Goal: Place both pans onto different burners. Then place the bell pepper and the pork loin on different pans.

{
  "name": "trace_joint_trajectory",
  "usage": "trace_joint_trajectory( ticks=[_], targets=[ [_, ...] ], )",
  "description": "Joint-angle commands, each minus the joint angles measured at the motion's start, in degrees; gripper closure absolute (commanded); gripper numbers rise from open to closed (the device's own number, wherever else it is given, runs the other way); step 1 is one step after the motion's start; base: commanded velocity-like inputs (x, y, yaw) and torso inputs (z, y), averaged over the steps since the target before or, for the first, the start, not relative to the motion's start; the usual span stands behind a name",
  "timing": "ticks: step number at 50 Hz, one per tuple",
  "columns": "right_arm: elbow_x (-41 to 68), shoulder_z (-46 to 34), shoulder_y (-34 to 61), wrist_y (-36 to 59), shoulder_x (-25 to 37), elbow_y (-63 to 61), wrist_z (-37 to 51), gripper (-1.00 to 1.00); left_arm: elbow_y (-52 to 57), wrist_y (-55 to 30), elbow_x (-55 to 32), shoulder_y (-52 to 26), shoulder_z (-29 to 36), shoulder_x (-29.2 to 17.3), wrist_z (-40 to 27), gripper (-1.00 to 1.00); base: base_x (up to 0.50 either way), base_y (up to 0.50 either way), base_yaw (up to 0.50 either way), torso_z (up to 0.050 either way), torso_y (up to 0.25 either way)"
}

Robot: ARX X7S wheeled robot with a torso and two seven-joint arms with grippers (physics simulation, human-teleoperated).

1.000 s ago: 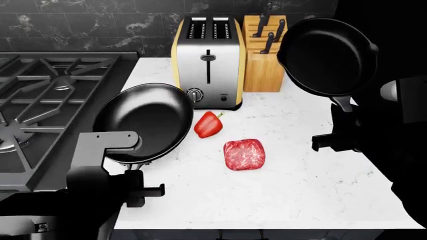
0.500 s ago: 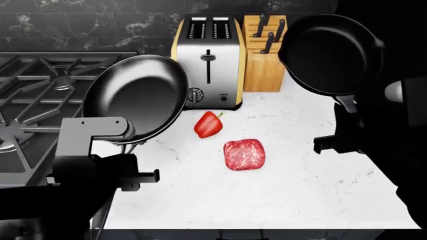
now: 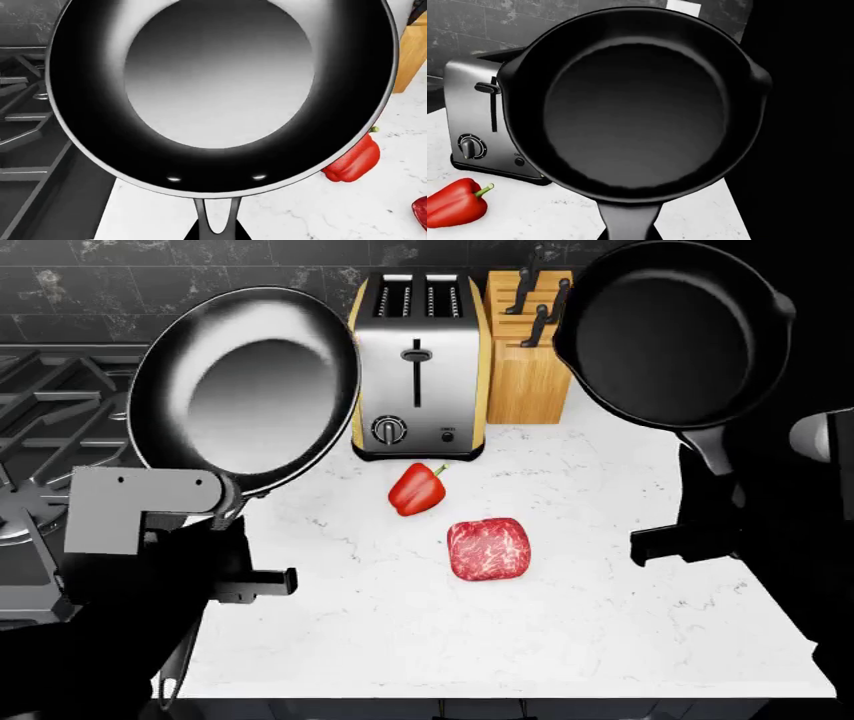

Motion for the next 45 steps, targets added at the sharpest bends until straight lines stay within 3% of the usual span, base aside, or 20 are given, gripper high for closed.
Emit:
trace_joint_trajectory(
  ticks=[1, 13, 36, 45],
  targets=[
    [2.4, 2.6, 0.6, 0.7, 2.5, -5.7, 5.9, 1.00, 4.4, -0.1, 10.3, -1.5, -0.5, -2.0, 10.7, 1.00, 0.00, 0.00, 0.00, 0.000, 0.011],
    [9.9, 4.1, 0.5, -1.1, 4.6, -9.3, 11.6, 1.00, 5.5, 5.2, 20.5, 1.5, -2.0, -2.7, 18.3, 1.00, 0.00, 0.00, 0.00, 0.001, 0.003],
    [10.4, 7.5, -1.3, -3.2, 5.3, -10.0, 10.9, 1.00, 4.3, 7.4, 23.7, 3.6, 0.2, -1.0, 21.7, 1.00, 0.00, 0.00, 0.00, 0.001, 0.002],
    [9.0, 9.5, -3.7, -2.8, 6.9, -10.9, 9.8, 1.00, 3.9, 6.8, 24.9, 1.9, 2.5, 0.0, 21.9, 1.00, 0.00, 0.32, 0.00, 0.001, 0.003]
  ],
)
